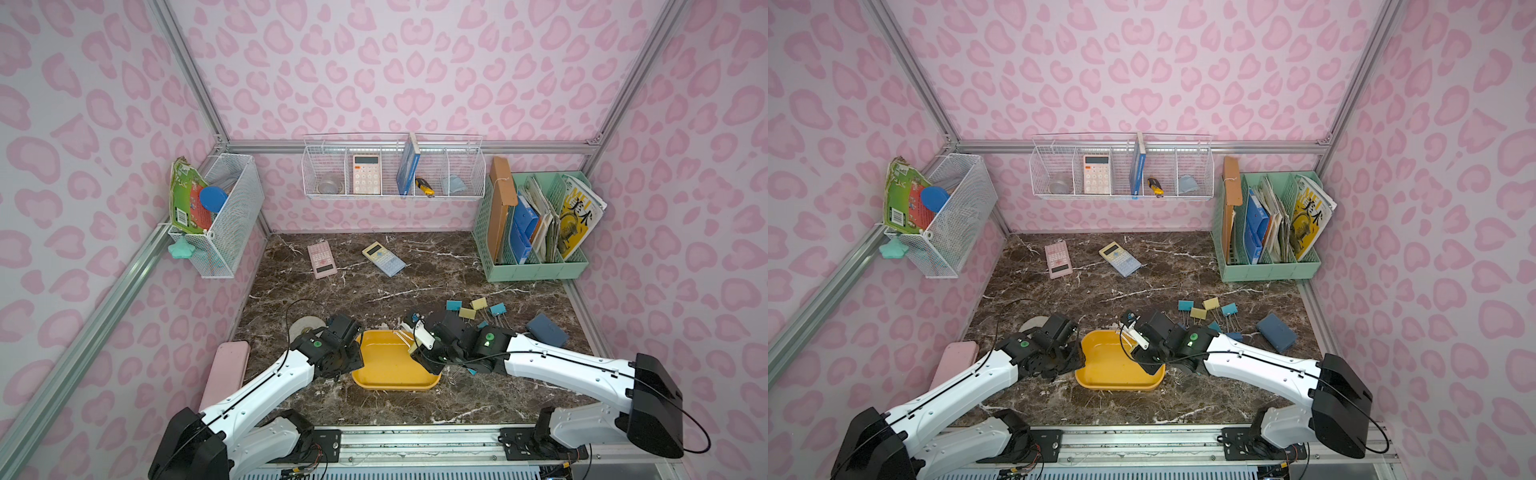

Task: Put the binder clips in the storage box
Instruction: Place the binder clip in the storage box.

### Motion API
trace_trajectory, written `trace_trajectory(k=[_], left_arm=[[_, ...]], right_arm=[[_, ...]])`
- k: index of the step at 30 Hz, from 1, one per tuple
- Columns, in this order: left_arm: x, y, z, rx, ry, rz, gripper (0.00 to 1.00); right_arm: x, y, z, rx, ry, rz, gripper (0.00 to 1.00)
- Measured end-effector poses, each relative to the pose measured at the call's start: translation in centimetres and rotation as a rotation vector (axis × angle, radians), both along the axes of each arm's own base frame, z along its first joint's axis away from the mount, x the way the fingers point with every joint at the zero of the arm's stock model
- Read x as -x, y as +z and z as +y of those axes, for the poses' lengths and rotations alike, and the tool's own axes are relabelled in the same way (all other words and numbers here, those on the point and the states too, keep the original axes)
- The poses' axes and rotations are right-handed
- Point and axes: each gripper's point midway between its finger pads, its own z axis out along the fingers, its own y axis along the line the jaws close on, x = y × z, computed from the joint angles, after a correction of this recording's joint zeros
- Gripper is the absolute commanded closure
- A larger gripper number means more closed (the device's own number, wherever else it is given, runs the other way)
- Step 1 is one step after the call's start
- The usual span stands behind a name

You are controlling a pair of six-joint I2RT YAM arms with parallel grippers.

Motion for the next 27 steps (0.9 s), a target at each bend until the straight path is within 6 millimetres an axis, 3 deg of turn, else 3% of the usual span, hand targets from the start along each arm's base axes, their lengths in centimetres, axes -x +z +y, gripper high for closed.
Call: trace_trajectory(k=[7, 19, 22, 27], left_arm=[[-0.2, 0.1, 0.2, -0.003, -0.005, -0.008, 0.42], [-0.5, 0.3, 0.8, -0.012, -0.004, -0.019, 0.42], [-0.5, 0.3, 0.9, -0.013, -0.003, -0.019, 0.42], [-0.6, 0.2, 0.8, -0.015, -0.003, -0.015, 0.42]], right_arm=[[0.5, -3.2, 0.9, 0.128, 0.141, 0.006, 0.51], [0.9, -7.7, -0.1, 0.301, 0.262, 0.025, 0.52], [0.5, -8.5, -0.6, 0.323, 0.263, 0.033, 0.45], [-0.1, -9.0, -1.2, 0.338, 0.267, 0.034, 0.19]])
